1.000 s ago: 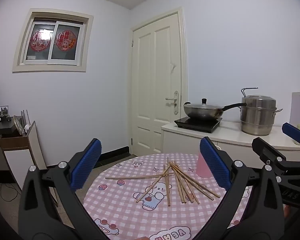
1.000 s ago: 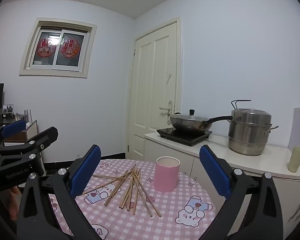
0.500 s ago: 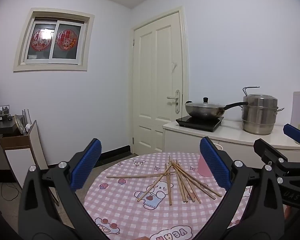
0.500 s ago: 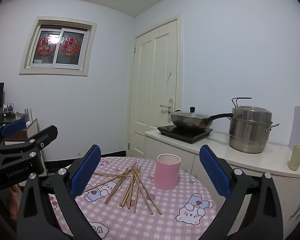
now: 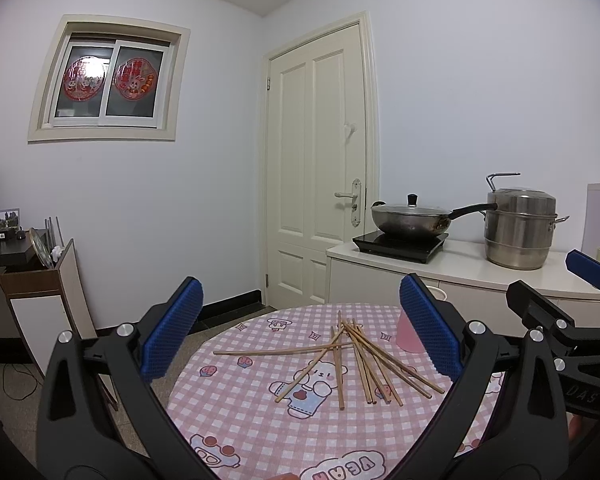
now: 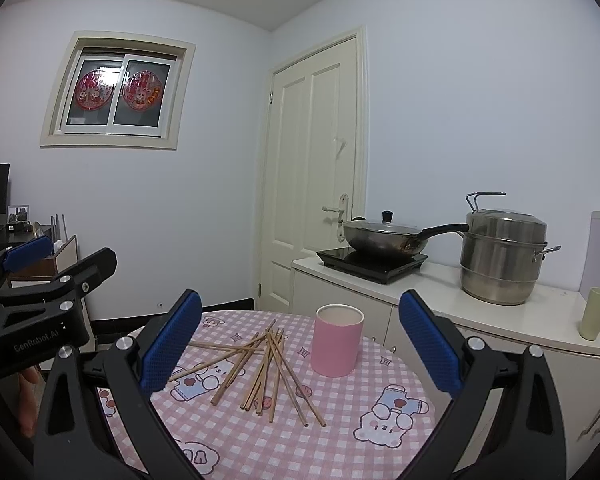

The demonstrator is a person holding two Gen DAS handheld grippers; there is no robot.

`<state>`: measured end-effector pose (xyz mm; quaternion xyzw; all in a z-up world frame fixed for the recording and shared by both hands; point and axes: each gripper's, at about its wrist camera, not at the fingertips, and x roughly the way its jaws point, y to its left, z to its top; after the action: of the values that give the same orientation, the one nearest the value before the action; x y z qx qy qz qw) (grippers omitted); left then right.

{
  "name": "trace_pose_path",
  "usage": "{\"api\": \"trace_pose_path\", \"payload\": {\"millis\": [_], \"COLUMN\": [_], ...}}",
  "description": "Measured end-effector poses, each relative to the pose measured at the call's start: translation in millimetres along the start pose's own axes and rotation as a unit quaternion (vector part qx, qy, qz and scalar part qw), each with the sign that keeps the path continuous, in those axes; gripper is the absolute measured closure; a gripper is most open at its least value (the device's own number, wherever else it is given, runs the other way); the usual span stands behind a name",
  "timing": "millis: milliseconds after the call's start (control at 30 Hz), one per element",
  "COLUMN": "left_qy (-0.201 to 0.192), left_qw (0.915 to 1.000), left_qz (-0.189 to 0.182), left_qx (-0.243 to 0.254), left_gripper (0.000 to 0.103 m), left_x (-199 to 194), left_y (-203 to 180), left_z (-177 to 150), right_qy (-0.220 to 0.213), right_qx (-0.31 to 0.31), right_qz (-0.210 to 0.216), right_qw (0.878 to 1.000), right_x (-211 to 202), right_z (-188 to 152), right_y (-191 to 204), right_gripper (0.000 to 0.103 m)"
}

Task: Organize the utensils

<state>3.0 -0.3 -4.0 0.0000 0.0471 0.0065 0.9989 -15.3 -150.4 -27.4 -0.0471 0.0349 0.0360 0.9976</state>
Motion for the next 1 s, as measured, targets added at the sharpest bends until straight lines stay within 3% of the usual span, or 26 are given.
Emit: {"api": "trace_pose_path", "payload": {"millis": [1000], "left_qy": [0.006], "left_qw": [1.0000], "left_qz": [-0.003], "left_qx": [0.003], "left_gripper": [0.006], "left_x": [2.9], "left_y": [-3.7], "left_z": [-5.4], "right_qy": [0.008], "right_qx": [0.002], "right_qz": [-0.003], "right_qw": [1.000], "right_x": [-1.4], "right_z": [-7.1], "right_y": [6.8], "right_gripper": [0.008]}}
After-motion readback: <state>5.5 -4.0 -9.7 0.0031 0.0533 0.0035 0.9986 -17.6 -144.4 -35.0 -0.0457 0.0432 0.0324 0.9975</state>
